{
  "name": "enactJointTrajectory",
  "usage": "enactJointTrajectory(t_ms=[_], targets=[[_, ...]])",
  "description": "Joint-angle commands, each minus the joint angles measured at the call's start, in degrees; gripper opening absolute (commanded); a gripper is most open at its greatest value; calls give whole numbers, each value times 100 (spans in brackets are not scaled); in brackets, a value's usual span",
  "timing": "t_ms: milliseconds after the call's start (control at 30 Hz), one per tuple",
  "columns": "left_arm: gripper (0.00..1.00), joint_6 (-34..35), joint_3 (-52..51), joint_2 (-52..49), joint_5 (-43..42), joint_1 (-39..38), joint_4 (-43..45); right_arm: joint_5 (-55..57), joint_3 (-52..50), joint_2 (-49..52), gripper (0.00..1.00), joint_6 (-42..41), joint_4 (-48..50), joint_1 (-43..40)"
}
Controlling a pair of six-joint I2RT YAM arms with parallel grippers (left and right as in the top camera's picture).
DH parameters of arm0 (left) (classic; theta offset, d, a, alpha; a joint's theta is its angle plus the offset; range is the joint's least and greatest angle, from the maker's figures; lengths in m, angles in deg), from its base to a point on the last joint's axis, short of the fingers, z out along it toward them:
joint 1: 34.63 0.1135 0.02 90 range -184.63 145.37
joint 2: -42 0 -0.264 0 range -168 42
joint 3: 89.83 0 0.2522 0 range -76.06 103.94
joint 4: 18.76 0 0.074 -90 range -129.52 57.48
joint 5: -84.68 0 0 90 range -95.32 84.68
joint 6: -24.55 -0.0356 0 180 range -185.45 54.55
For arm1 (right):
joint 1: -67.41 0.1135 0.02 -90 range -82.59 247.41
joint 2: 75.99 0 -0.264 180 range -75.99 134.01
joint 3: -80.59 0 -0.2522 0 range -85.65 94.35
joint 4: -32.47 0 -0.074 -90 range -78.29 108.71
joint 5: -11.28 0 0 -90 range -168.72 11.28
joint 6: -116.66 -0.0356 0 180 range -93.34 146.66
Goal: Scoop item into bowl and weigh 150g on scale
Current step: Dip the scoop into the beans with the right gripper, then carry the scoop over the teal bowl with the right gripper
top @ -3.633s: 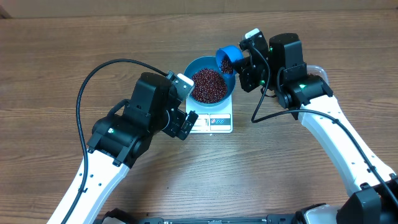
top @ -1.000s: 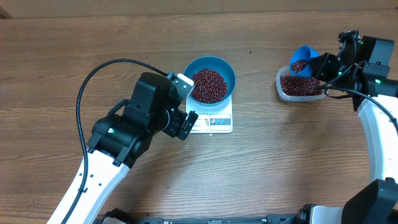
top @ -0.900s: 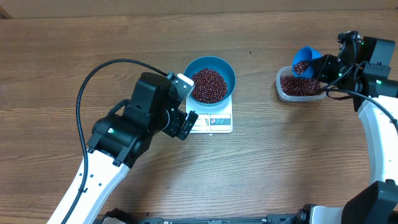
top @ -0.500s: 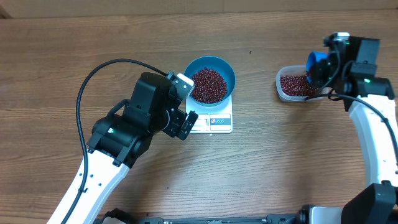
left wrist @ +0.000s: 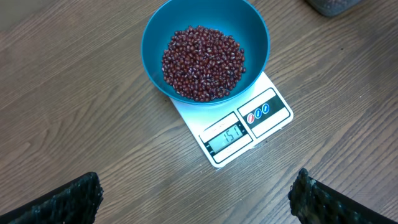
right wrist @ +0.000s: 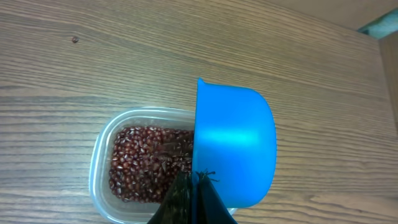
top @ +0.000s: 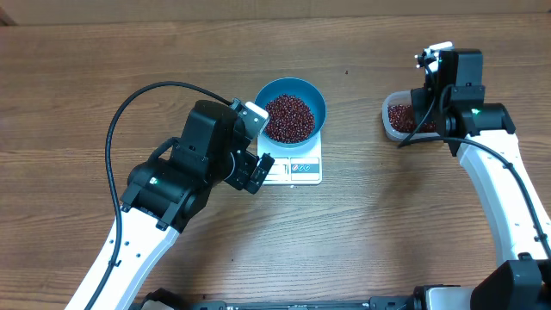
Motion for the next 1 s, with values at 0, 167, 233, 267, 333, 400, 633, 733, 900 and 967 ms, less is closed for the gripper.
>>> enactJointTrajectory(t_ms=[0, 167, 233, 267, 333, 400, 633, 733, 900, 967], targets=[[100, -68, 129, -28, -63, 33, 20, 258, 31, -201, 4, -208, 68, 15], [100, -68, 129, -28, -63, 33, 20, -136, 31, -203, 4, -317, 81, 15], [100, -68, 129, -28, -63, 33, 20, -166, 31, -203, 4, -319, 94, 33], [100, -68, 129, -28, -63, 33, 20, -168, 31, -203, 4, -321, 107, 63], [99, -68, 129, -28, -63, 33, 20, -240, 31, -203, 4, -411, 125, 138], [100, -68, 129, -28, -63, 33, 20, -614, 31, -227, 4, -496, 133, 238], [99, -68, 129, -28, -63, 33, 20, -3563, 31, -448, 4, -748, 592, 750], [100, -68, 129, -28, -63, 33, 20, -3842, 31, -479, 4, -750, 898, 968], [100, -68, 127, -28, -63, 33, 20, -3851, 31, -457, 4, -702, 1263, 1434], [100, -68, 129, -28, -63, 33, 20, -3810, 31, -402, 4, -549, 1370, 1617]])
